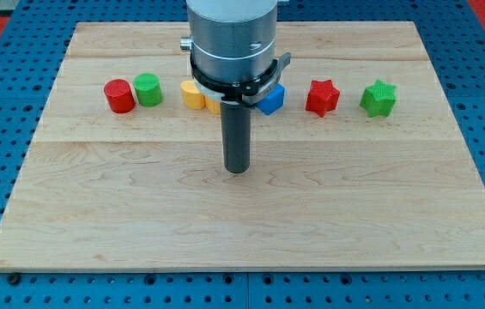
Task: Point your arm at the green star
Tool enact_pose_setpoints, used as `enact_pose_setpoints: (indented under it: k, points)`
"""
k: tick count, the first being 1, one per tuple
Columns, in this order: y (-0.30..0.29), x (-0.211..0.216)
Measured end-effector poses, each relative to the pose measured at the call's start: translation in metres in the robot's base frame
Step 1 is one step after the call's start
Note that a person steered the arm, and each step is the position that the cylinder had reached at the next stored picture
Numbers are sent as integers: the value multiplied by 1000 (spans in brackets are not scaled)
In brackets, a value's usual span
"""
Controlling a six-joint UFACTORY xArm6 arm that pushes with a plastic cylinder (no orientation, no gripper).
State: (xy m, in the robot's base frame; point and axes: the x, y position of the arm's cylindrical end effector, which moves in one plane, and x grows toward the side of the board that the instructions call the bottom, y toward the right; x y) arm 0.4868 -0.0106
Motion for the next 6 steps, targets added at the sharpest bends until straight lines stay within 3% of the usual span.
enact_pose_setpoints:
  k: [3,5,6]
  points:
    - [0,14]
    - [88,-10]
    - [177,-25]
